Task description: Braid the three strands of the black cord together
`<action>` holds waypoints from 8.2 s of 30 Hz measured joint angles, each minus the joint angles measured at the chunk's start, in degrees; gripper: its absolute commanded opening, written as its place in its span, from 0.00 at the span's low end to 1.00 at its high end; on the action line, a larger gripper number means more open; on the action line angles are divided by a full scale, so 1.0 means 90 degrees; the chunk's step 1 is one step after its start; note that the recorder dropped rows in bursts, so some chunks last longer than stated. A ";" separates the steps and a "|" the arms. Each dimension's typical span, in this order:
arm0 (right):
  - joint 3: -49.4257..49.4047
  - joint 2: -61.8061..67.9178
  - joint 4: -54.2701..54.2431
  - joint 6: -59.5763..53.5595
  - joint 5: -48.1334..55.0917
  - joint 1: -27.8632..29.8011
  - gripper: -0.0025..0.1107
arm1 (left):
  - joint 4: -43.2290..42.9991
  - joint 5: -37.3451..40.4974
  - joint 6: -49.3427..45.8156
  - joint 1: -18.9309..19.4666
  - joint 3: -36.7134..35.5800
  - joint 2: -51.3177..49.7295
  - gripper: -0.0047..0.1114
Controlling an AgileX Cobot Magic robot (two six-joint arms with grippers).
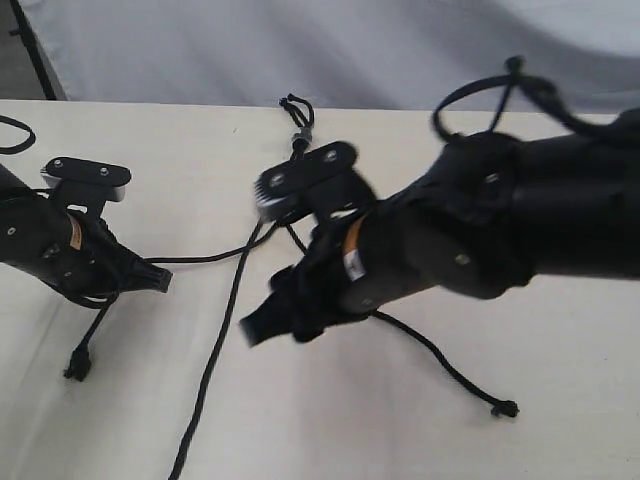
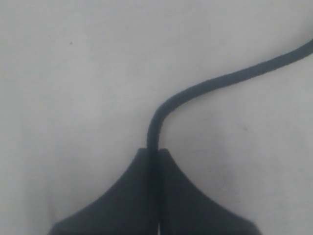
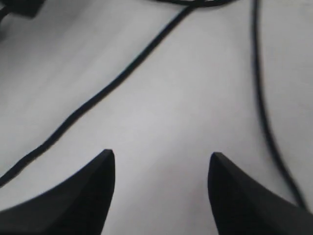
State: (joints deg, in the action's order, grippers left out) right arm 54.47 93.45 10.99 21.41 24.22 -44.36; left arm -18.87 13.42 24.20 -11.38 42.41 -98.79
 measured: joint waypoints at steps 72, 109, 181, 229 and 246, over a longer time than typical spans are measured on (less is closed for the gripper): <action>0.0851 0.1954 0.2717 0.1621 0.2250 0.1900 0.02 | 0.0000 0.0060 0.0154 0.0000 0.0000 0.0000 0.04; 0.0604 0.0221 -0.0377 -0.1186 0.1801 0.1363 0.02 | 0.0000 0.0064 0.0154 0.0000 0.0000 0.0000 0.04; -0.0673 0.0222 -0.0094 -0.0954 -0.1580 0.5253 0.67 | 0.1220 0.2511 0.0375 -0.4288 0.2902 -0.1428 0.62; -0.0673 0.0222 -0.0108 -0.0878 -0.1592 0.5253 0.67 | -0.2574 0.2161 0.0161 -0.0979 0.1562 -0.0606 0.05; -0.0673 0.0222 -0.0186 -0.0878 -0.1634 0.5183 0.67 | -0.2990 0.0982 -0.0176 -0.0810 0.0614 -0.0873 0.05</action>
State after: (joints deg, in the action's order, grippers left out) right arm 48.41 95.45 9.32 13.51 9.51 2.28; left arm -45.78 22.25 22.61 -18.67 47.93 -106.65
